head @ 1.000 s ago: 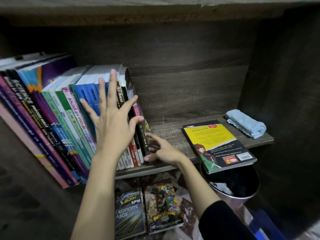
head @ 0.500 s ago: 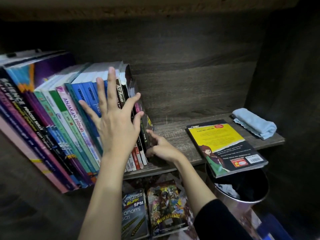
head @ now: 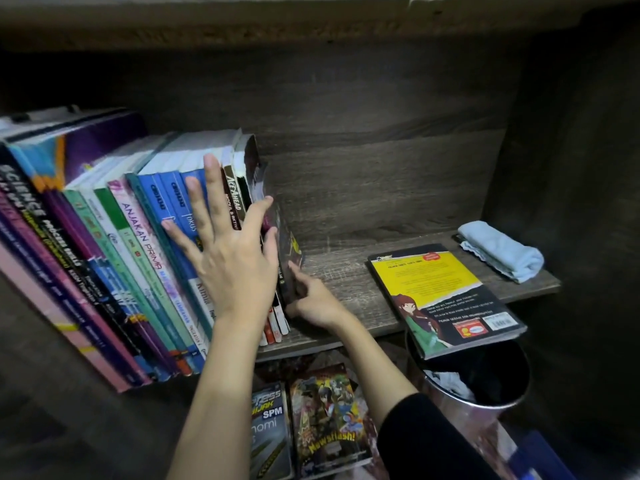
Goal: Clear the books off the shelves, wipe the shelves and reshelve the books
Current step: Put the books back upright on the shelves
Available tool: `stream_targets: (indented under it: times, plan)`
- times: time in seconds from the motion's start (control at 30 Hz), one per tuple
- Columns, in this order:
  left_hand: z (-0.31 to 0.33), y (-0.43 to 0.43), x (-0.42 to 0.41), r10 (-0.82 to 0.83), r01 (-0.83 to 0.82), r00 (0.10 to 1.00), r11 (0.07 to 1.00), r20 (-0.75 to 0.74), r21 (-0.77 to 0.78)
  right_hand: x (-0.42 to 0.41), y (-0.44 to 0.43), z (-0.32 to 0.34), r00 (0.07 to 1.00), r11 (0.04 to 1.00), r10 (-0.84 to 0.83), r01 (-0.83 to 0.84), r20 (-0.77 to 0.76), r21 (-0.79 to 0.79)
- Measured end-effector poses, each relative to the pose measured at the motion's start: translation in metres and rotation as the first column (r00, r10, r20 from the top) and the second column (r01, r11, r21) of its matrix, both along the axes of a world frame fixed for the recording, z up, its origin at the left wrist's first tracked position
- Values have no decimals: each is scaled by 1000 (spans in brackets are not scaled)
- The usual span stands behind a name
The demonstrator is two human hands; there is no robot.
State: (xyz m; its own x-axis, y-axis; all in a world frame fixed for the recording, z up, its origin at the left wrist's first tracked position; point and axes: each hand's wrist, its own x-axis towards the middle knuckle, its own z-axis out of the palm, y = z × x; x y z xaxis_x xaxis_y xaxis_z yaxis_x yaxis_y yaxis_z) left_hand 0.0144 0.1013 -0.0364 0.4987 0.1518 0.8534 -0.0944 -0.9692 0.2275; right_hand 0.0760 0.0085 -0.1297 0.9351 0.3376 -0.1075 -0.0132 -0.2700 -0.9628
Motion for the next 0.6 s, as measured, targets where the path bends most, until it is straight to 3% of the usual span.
stream_targets:
  times: [0.17,0.3,0.4,0.53,0.6]
  plan:
    - [4,-13,-9,-59,62,998,995,36,-82,-17,-10,10,985,994,-113,112,134,14]
    - [6,-36,-20,-135,162,972,978,192,-131,-24,-38,36,874,916,-393,401,285,32]
    - [0,-55,-28,-170,211,960,961,220,-177,-32,-68,58,797,862,-461,507,390,-18]
    - [-20,-84,-32,-299,277,954,901,-16,-335,-50,-127,69,682,710,-573,690,454,-140]
    - [-32,-99,-32,-394,262,899,833,-191,-487,-57,-158,62,635,589,-605,763,481,-267]
